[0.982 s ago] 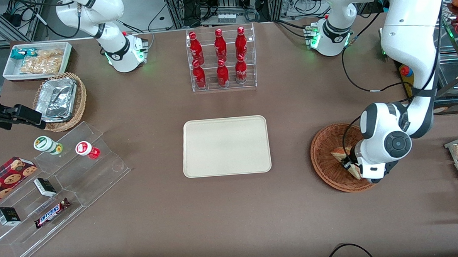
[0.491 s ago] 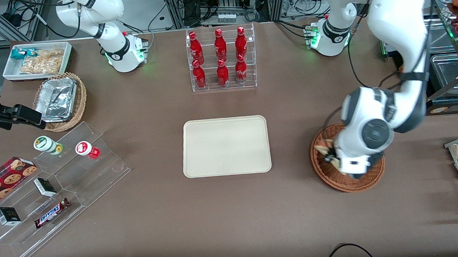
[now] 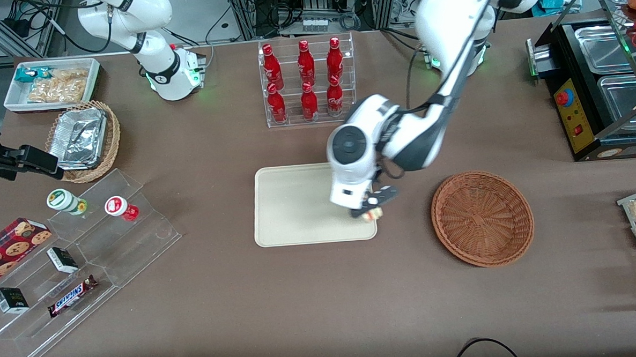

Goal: Place sandwich from basket to tray
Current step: 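Lift the sandwich and carry it over the cream tray, then lower the sandwich onto the tray and open the left gripper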

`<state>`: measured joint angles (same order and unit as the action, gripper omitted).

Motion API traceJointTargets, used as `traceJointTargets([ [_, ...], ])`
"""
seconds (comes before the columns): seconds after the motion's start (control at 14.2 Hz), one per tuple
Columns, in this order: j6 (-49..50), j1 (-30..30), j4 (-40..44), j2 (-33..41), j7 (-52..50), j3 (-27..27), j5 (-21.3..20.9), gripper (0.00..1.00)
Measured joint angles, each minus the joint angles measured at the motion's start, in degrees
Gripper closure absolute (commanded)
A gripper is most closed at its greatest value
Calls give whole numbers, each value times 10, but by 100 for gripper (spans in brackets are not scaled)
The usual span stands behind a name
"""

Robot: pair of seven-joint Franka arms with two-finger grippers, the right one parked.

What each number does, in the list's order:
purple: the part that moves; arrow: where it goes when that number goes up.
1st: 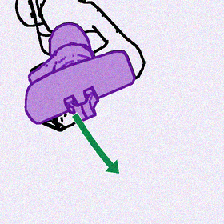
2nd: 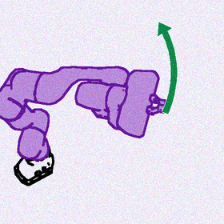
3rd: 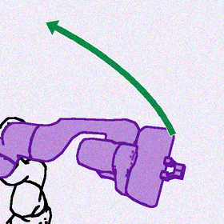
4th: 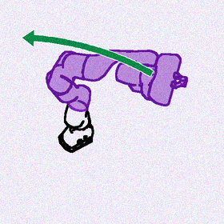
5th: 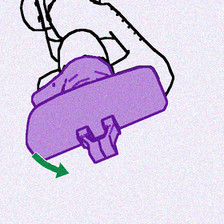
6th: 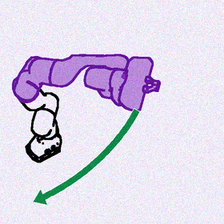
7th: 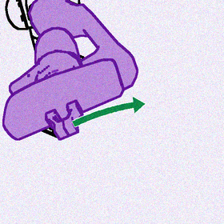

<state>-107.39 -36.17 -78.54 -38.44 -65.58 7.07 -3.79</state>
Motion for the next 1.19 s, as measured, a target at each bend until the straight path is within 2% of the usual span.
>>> traceJointTargets([
  [0.35,0,-6,68,-82,99,60,0,68],
  [0.63,0,-10,105,-122,145,63,-3,68],
  [0.98,-40,-10,114,-152,159,62,-5,65],
  [1.05,-46,-10,114,-156,159,62,-6,59],
  [1.12,-49,-10,114,-159,159,62,-8,43],
  [1.19,-50,-10,114,-161,159,62,-11,7],
])
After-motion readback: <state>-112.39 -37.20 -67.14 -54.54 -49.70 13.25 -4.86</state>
